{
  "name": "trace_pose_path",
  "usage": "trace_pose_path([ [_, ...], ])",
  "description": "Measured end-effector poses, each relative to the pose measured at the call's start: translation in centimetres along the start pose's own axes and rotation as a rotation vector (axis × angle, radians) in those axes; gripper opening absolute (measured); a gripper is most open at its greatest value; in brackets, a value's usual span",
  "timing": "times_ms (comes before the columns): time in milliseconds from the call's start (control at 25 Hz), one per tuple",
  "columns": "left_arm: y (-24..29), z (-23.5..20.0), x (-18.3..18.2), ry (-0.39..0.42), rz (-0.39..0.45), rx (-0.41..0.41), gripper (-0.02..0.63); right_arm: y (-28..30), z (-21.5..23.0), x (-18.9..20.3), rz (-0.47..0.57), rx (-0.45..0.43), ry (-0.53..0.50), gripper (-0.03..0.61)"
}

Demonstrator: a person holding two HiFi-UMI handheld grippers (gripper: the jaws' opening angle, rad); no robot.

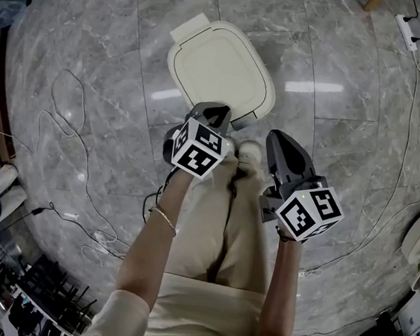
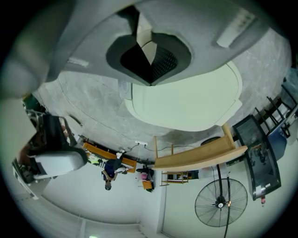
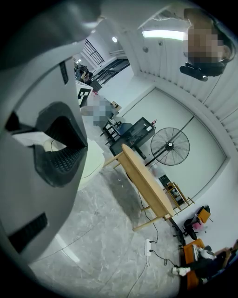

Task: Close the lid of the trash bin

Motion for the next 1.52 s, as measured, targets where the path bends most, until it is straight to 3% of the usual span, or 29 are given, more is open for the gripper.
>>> trace_pose_path([
  [640,-2.2,0.0,-0.6,-0.012,0.019,0.005,0.023,-0.6,-1.3,-2.3,-0.012,0.002,-0.024,0.005],
  [1040,-9.3,1.0,-3.7,-0.044,0.110,-0.006,0.023,-3.8,-4.8,-6.0,-0.055,0.013,-0.103,0.005],
  [1520,-19.7,3.7,-7.2,-0.059,0.237,-0.051,0.023,-7.6,-8.0,-12.4,-0.019,0.021,-0.171,0.005],
])
Point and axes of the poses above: the fingertips, and each gripper's own axes: y forward along the fingers, z to its right, x out of its underside, the point moved 10 cm from there along -y, backward along the fingers, and after that the axes turned 7 degrees about -z, right-handed, at the moved point
